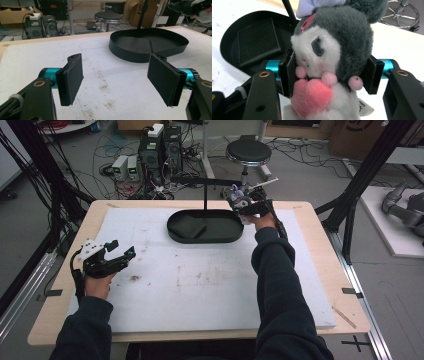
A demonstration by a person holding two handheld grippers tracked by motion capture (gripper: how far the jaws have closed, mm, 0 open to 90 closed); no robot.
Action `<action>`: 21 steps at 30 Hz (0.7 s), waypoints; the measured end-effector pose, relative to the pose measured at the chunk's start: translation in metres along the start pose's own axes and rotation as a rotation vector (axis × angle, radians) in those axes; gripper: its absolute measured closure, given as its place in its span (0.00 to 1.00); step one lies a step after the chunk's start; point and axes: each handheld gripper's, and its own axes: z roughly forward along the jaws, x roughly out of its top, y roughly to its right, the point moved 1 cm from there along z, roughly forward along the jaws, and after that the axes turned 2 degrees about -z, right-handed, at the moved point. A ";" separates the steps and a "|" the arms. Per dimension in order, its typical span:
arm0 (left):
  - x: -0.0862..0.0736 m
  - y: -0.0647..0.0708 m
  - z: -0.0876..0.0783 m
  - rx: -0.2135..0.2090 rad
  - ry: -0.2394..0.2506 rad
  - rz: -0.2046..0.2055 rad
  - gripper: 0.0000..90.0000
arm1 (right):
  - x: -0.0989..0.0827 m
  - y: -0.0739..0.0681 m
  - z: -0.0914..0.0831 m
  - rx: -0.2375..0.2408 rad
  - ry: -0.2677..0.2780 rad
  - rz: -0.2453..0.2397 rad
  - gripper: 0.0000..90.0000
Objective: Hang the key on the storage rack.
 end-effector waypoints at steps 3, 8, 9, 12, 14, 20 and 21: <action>0.000 0.000 0.000 -0.003 0.001 -0.001 0.32 | 0.000 -0.003 0.005 -0.002 0.053 0.005 0.37; -0.001 0.001 0.001 -0.007 -0.004 0.003 0.32 | 0.001 -0.006 -0.002 -0.011 0.136 0.003 0.23; -0.001 0.001 0.001 -0.009 -0.003 0.003 0.32 | 0.001 -0.006 -0.005 -0.008 0.137 0.001 0.23; -0.001 0.002 0.001 -0.010 -0.008 0.006 0.32 | -0.001 -0.004 -0.018 0.004 0.150 -0.013 0.23; -0.001 0.002 0.001 -0.014 -0.009 0.002 0.32 | -0.003 -0.002 -0.030 0.017 0.153 -0.037 0.23; 0.000 0.003 0.000 -0.029 0.017 -0.018 0.28 | -0.014 -0.001 -0.074 0.035 0.142 -0.154 0.23; 0.000 0.004 0.000 -0.031 0.017 -0.017 0.27 | -0.018 -0.001 -0.082 0.039 0.158 -0.164 0.23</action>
